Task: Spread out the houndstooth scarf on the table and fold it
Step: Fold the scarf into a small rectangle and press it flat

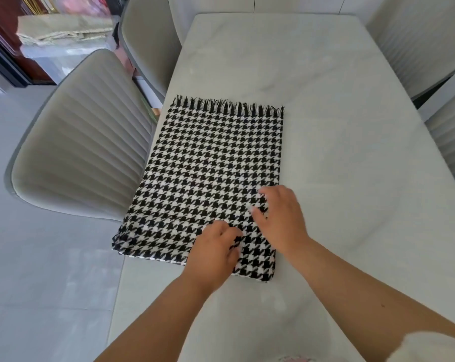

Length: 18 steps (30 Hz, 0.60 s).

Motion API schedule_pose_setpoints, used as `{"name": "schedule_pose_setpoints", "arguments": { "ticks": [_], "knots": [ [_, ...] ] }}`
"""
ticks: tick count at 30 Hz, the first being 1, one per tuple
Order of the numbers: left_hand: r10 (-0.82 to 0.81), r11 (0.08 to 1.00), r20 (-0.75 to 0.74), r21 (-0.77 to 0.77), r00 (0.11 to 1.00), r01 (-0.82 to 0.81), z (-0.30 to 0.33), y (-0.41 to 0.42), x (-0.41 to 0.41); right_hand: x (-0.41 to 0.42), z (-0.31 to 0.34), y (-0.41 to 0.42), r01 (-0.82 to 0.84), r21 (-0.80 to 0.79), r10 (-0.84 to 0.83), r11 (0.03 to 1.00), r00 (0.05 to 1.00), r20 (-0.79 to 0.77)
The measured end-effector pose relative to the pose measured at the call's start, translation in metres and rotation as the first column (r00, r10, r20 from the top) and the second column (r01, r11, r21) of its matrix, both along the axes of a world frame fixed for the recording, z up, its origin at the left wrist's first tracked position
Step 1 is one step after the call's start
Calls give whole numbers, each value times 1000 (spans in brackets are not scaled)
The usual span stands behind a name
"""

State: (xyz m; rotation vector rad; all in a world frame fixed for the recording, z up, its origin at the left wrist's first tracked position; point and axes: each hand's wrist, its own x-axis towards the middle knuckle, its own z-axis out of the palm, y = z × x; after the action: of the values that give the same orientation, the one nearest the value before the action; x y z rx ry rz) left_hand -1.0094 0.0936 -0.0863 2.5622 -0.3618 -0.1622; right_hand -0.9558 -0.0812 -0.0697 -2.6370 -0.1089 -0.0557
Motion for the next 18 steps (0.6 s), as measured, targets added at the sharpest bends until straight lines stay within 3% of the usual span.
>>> {"name": "schedule_pose_setpoints", "arguments": {
  "ticks": [3,5,9,12,16,18],
  "knots": [
    [75,976,-25,206,997,-68,-11,14,-3,3,-16,7,-274,-224,249,935,959,-136],
    [244,932,-43,286,969,-221,-13,37,-10,-1,-28,-3,-275,-291,221,916,954,-205],
    [583,778,-85,346,808,-524,-1,71,-11,2,-24,4,-224,-341,167,913,968,-188],
    [487,762,96,440,868,-476,5,74,-1,11,-14,29,-182,-303,154,935,981,-115],
    [398,810,-139,518,907,-276,-8,85,6,20,-29,29,-281,-327,201,903,945,-257],
    [367,798,-147,556,918,-230,-10,91,3,26,-35,14,-242,-356,152,903,953,-264]
  ]
}}
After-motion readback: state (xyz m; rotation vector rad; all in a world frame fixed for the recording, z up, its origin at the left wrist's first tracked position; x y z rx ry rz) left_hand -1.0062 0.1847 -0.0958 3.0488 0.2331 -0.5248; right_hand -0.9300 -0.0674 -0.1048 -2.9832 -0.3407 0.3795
